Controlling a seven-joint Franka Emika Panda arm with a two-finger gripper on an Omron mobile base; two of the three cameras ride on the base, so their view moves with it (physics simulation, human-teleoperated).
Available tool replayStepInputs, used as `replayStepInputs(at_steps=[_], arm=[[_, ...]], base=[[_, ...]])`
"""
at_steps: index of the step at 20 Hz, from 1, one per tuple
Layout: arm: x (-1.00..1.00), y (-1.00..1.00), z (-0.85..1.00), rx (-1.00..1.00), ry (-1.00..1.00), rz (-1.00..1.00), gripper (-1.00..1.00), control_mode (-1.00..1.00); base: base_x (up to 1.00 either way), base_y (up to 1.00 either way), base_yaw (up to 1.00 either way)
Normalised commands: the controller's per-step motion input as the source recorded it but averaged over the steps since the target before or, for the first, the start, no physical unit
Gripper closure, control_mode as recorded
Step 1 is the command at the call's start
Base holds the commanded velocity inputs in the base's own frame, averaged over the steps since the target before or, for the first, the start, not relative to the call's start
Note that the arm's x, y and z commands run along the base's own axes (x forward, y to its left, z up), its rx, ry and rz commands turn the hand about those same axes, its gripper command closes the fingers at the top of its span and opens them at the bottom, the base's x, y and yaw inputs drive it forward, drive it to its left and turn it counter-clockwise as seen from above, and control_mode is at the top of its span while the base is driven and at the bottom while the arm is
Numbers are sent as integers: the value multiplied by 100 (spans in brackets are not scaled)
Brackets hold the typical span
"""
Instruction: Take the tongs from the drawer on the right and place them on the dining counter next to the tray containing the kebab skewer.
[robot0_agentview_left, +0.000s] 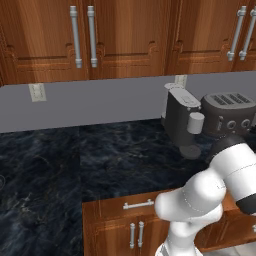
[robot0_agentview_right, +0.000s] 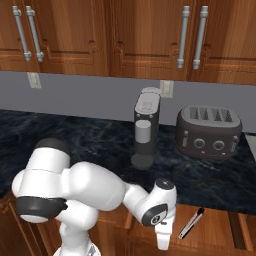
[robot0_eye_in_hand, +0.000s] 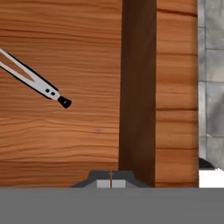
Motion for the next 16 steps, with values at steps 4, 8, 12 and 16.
replayStepInputs(at_steps=[4,8,12,16], arm=[[-75,0,-18,0,2,0,100,-100],[-98,-1,-12,0,0,0,100,-100],[-100,0,-3,0,0,-1,100,-100],[-30,0,0,0,1,0,100,-100]], base=[[0,0,0],[0,0,0],[0,0,0],[0,0,0]])
